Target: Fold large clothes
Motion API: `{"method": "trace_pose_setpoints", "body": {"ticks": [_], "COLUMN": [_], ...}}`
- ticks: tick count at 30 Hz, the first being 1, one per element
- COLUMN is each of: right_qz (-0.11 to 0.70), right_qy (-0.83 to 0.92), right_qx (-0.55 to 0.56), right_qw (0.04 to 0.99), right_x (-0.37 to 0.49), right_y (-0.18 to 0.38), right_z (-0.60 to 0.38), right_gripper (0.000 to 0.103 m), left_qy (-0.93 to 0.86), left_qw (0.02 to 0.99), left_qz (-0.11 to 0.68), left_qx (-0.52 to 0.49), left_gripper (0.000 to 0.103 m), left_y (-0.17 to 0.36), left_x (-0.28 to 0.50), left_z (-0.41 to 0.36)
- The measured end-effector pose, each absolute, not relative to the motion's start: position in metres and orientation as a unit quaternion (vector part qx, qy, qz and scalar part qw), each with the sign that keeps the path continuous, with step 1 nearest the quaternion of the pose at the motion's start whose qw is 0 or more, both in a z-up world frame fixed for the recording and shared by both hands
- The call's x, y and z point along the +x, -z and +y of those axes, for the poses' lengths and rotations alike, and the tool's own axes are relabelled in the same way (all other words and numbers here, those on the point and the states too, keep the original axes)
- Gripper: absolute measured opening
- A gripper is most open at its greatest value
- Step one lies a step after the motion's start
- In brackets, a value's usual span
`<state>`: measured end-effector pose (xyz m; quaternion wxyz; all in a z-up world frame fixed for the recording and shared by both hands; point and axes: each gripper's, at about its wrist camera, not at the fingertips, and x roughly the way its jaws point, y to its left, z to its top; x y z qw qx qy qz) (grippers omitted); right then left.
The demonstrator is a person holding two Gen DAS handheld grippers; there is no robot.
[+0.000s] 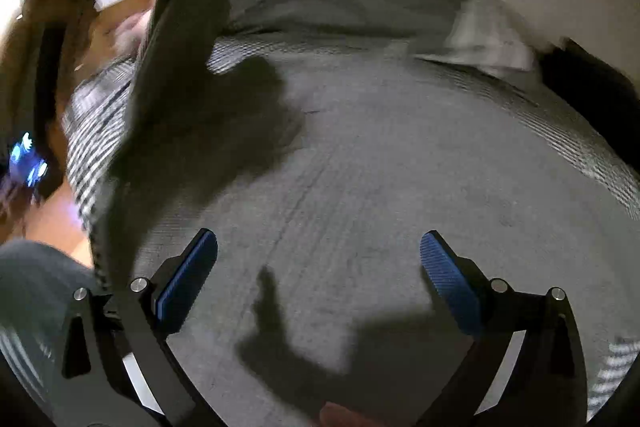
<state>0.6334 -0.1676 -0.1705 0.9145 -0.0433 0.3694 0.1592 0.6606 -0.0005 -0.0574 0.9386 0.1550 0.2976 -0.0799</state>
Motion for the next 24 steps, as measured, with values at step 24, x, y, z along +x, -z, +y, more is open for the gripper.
{"method": "trace_pose_setpoints", "body": {"ticks": [24], "right_qz": [0.499], "right_qy": [-0.347], "right_qx": [-0.489], "right_qw": [0.626], "right_x": [0.769], "right_y": [0.205], "right_z": [0.149], "right_gripper": [0.079], "left_qy": [0.007], "left_qw": [0.895], "left_qz": [0.301], "left_qx": [0.33], "left_gripper": [0.019], "left_y": [0.202], "left_x": [0.647], "left_z": [-0.126]}}
